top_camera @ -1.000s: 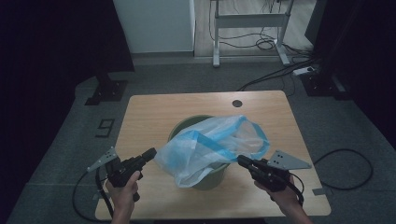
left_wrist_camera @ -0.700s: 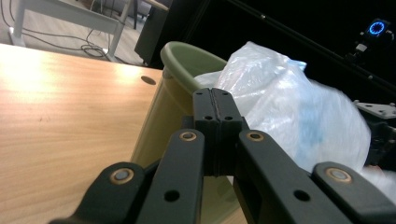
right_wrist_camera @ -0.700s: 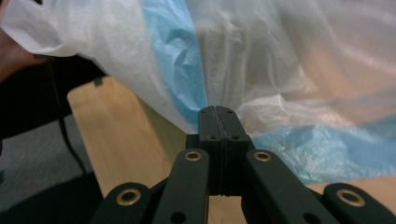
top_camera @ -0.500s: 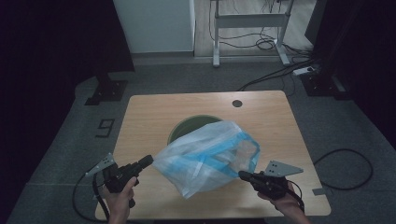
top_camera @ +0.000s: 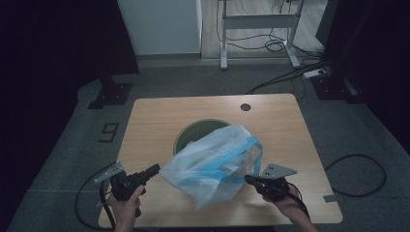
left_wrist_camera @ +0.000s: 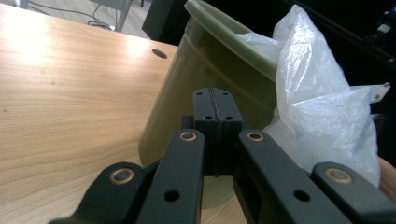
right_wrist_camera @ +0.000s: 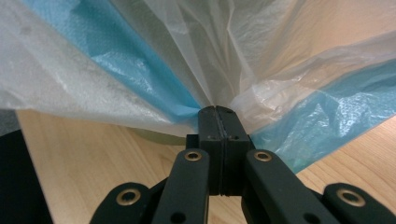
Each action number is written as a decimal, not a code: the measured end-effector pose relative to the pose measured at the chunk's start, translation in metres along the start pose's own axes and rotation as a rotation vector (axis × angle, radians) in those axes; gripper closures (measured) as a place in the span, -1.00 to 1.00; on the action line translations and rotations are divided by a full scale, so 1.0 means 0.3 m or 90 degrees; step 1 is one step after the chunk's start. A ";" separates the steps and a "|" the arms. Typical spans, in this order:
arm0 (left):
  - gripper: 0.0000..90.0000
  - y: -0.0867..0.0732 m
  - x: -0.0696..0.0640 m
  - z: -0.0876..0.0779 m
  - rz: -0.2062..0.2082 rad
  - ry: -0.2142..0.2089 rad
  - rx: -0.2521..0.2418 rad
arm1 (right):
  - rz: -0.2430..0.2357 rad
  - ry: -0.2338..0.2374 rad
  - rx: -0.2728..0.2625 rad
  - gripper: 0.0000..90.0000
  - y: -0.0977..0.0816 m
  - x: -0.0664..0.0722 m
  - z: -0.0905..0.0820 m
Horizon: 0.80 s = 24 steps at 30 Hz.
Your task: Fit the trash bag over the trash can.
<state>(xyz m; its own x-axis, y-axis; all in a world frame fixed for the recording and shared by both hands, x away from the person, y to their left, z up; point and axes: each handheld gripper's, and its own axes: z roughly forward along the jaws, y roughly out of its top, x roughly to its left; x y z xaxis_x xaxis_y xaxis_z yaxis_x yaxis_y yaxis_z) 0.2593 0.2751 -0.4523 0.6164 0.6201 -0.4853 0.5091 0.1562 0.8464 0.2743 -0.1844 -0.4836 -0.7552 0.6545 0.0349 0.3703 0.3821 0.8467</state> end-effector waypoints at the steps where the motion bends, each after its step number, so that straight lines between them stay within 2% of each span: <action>1: 1.00 0.001 -0.006 -0.003 0.003 -0.005 -0.002 | 0.003 -0.005 -0.004 0.97 0.002 0.001 -0.001; 5: 0.98 0.014 -0.034 -0.018 0.021 -0.017 -0.013 | -0.010 -0.005 -0.034 0.85 0.023 0.021 -0.027; 7: 0.80 0.026 -0.045 -0.026 0.027 -0.027 -0.020 | -0.013 -0.003 -0.044 0.85 0.033 0.029 -0.045; 10: 0.57 0.048 -0.061 -0.032 0.041 -0.025 -0.028 | -0.019 -0.006 -0.055 0.81 0.042 0.035 -0.067; 13: 0.46 0.088 -0.077 -0.032 0.052 -0.029 -0.037 | -0.021 -0.011 -0.061 0.78 0.045 0.034 -0.079; 16: 0.36 0.136 -0.100 -0.017 0.077 -0.033 -0.024 | -0.019 -0.013 -0.062 0.77 0.046 0.031 -0.081; 24: 0.22 0.240 -0.143 0.063 0.135 -0.053 0.044 | -0.017 -0.014 -0.060 0.75 0.048 0.028 -0.070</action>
<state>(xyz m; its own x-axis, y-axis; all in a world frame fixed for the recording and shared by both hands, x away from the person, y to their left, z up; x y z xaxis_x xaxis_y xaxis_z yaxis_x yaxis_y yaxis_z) 0.2807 0.2451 -0.3748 0.7604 0.5671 -0.3165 0.4005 -0.0257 0.9160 0.2621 -0.1870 -0.4599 -0.7516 0.6597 0.0012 0.2976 0.3374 0.8931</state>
